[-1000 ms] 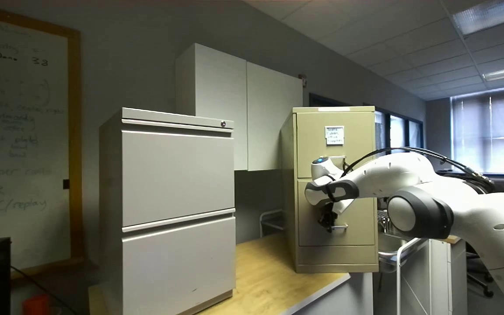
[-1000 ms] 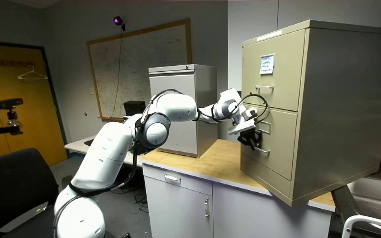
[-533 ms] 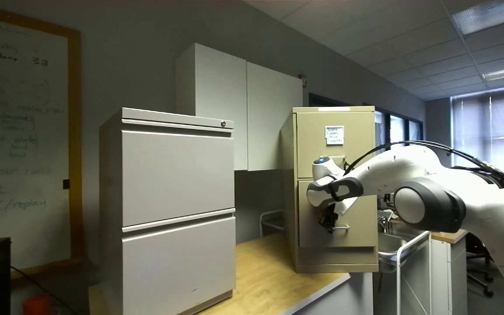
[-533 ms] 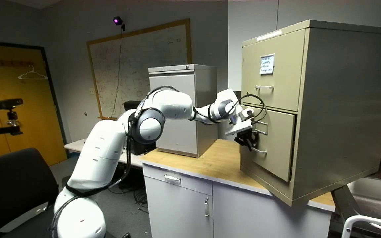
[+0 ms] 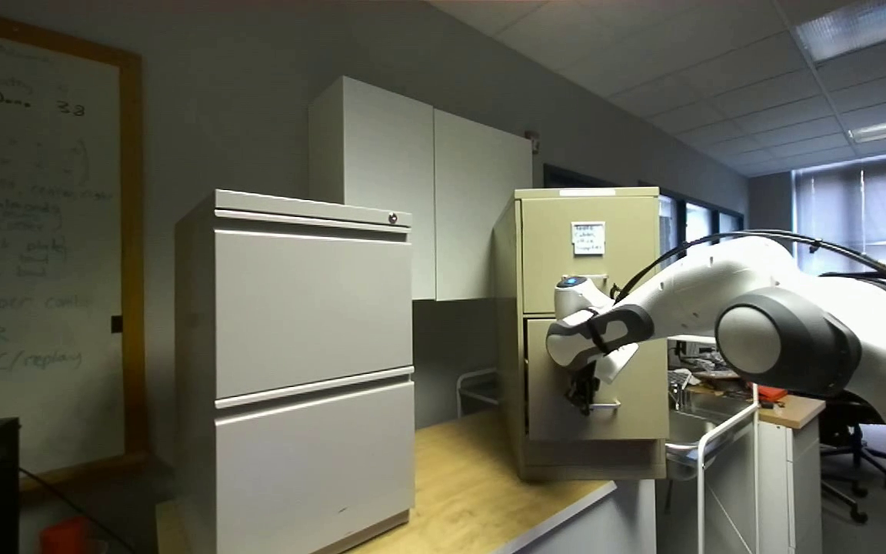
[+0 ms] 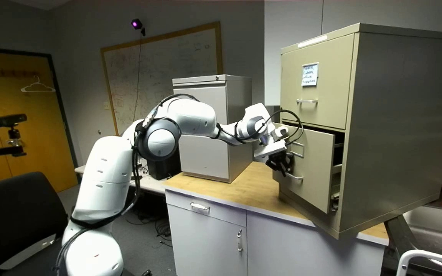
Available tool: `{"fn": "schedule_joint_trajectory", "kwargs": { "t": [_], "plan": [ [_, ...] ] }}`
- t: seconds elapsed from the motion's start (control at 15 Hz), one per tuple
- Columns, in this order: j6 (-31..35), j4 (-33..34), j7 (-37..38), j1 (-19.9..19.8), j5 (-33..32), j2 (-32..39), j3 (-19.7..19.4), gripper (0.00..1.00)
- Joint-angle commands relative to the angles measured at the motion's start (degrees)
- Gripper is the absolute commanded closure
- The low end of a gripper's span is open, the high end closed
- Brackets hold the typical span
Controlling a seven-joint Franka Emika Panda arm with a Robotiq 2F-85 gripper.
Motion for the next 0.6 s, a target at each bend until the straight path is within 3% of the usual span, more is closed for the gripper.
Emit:
{"fn": "schedule_joint_trajectory", "kwargs": {
  "t": [0.0, 0.53],
  "plan": [
    [-4.1, -11.3, 0.1, 3.0, 2.0, -7.6, 2.0, 0.95],
    [-2.2, -23.3, 2.8, 4.8, -0.9, -16.5, 1.9, 0.95]
  ]
}}
